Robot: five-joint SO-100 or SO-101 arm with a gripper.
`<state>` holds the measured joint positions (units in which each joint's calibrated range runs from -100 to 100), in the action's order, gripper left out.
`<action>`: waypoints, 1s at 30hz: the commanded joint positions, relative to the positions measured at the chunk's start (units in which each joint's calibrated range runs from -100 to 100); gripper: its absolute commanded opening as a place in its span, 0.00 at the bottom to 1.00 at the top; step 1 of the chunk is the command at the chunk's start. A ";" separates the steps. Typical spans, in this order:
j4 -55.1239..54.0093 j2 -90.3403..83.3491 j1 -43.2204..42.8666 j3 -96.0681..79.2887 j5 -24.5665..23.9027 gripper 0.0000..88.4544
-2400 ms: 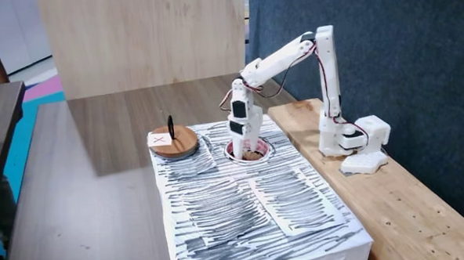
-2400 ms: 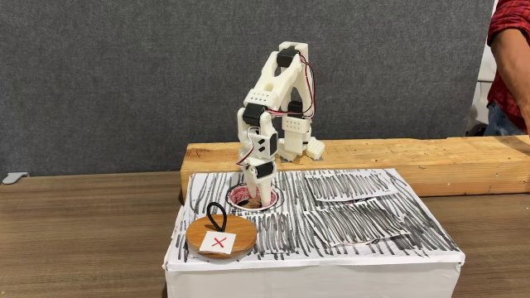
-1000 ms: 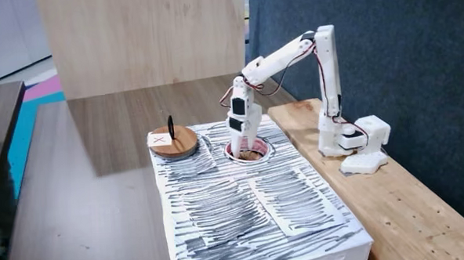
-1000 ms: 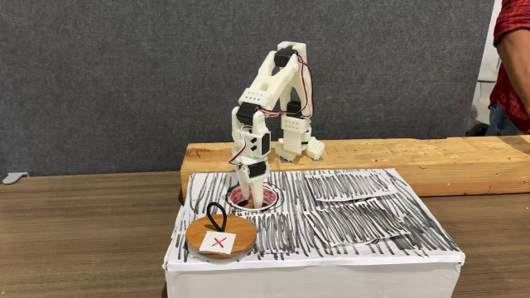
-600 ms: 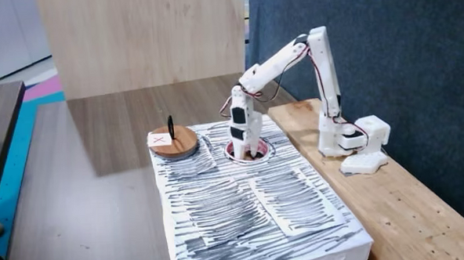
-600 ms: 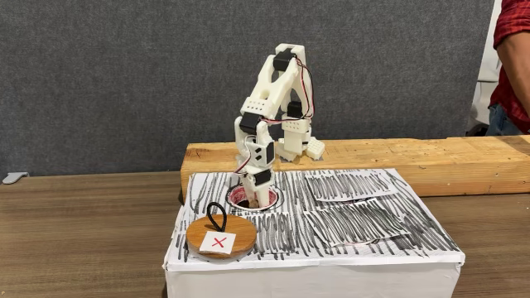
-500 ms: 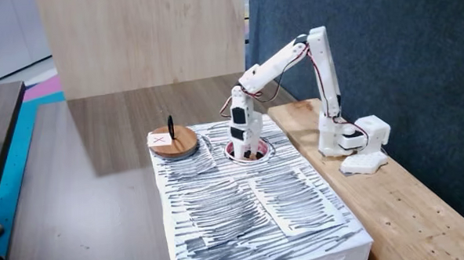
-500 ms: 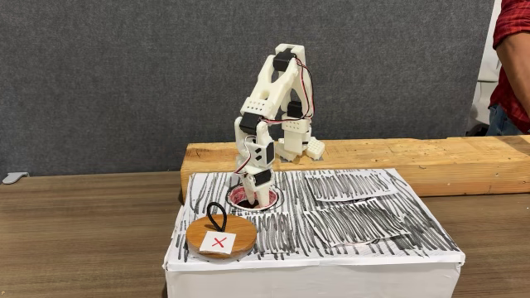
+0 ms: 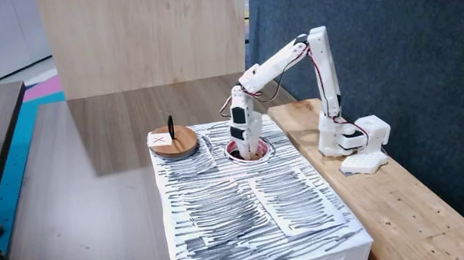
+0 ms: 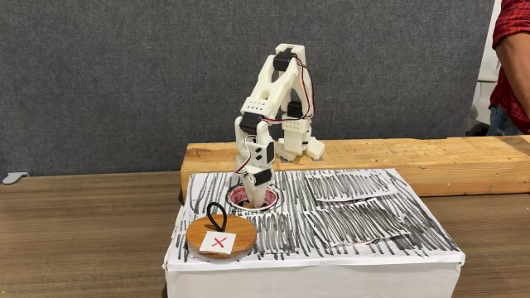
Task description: Pick the brown debris from the hole.
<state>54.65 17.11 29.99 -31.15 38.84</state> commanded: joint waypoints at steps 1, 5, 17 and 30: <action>-0.36 -0.44 -0.09 1.06 0.12 0.01; -0.36 -1.11 -0.09 1.06 0.01 0.01; 1.91 -17.44 -0.17 0.35 0.27 0.01; 22.96 -20.63 -14.42 1.06 -0.40 0.01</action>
<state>72.84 -1.05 21.84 -31.24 38.84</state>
